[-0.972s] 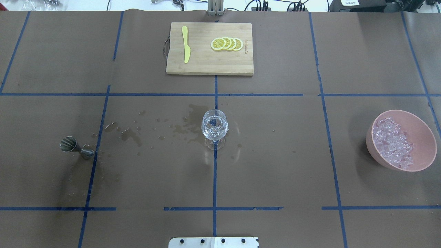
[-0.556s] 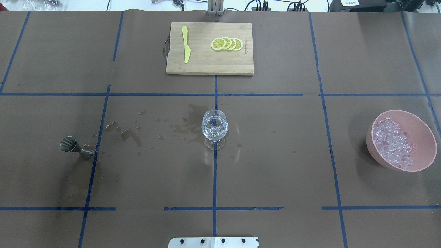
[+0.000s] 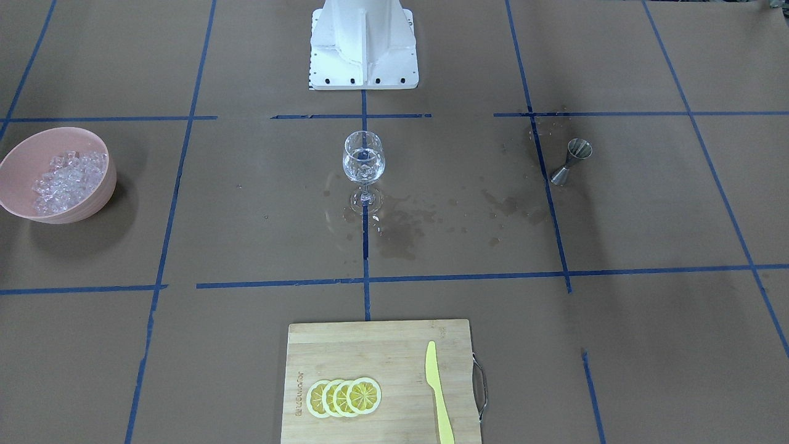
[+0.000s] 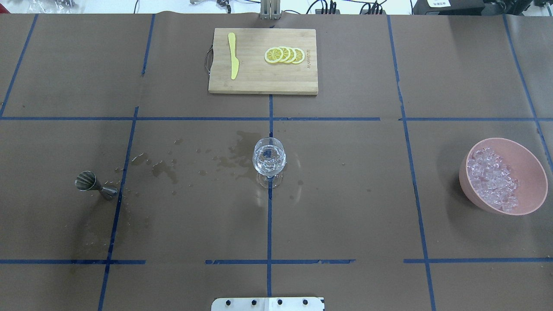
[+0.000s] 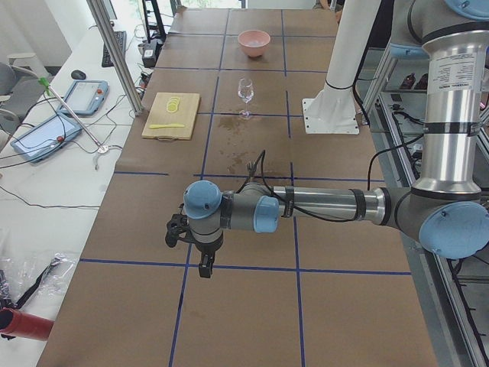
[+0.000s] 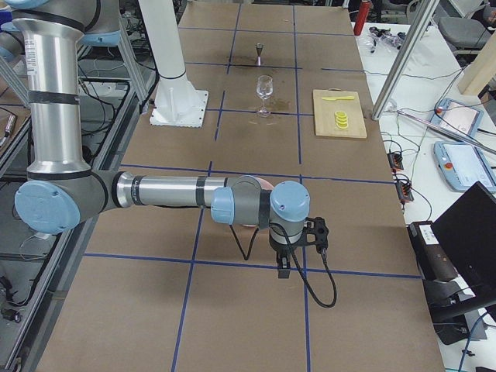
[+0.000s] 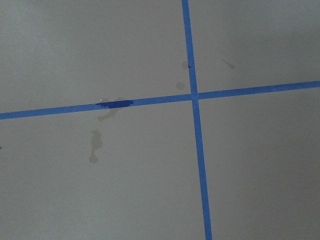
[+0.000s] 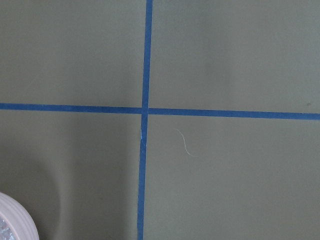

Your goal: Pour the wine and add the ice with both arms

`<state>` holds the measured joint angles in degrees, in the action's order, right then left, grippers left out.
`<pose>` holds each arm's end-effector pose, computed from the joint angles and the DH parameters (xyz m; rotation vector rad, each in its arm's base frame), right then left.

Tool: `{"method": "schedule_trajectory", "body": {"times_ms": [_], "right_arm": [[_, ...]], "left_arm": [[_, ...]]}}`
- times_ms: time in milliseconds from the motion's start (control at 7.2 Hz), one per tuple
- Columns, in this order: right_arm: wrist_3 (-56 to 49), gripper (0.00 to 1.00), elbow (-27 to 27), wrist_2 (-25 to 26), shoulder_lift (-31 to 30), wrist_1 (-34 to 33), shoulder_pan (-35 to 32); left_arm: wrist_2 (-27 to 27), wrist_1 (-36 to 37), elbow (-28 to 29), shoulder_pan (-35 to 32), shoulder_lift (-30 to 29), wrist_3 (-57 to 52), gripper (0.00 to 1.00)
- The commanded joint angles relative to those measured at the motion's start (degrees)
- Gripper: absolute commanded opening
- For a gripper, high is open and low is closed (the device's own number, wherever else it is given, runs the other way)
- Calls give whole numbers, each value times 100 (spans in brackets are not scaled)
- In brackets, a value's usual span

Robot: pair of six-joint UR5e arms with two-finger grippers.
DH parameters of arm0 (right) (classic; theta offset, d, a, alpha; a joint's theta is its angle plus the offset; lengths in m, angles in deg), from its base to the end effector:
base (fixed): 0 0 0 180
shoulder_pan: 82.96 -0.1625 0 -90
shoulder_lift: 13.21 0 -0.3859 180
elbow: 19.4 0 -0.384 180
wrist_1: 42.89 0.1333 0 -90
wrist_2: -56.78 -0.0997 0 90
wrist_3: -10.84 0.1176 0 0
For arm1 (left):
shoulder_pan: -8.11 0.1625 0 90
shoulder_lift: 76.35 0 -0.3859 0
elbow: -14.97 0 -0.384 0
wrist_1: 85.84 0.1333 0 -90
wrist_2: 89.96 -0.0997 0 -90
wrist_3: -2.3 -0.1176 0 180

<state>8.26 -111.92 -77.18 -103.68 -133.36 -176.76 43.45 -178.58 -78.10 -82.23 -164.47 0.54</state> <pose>0.0835 -0.4781 0.6165 0.0689 -0.7645 0.0097 -0.0553 -0.4763 0.6186 0.0792 0.7561 0.0496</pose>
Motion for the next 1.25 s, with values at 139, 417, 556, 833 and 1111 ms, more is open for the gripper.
{"method": "schedule_trajectory", "body": {"times_ms": [139,417,556,833,1111], "right_arm": [[179,100,23,-7,-14,197,2],[179,100,23,-7,-23,197,2],[179,100,23,-7,-23,197,2],[188,100,23,-7,-23,197,2],[179,100,32,-7,-23,188,2]], "left_arm": [[1,-16,-10,-1,-4,193,100],[1,-16,-1,-1,-4,210,100],[1,-16,-1,-1,-4,367,100],[1,-25,-10,-1,-21,544,100],[1,-25,-10,-1,-39,535,100]]}}
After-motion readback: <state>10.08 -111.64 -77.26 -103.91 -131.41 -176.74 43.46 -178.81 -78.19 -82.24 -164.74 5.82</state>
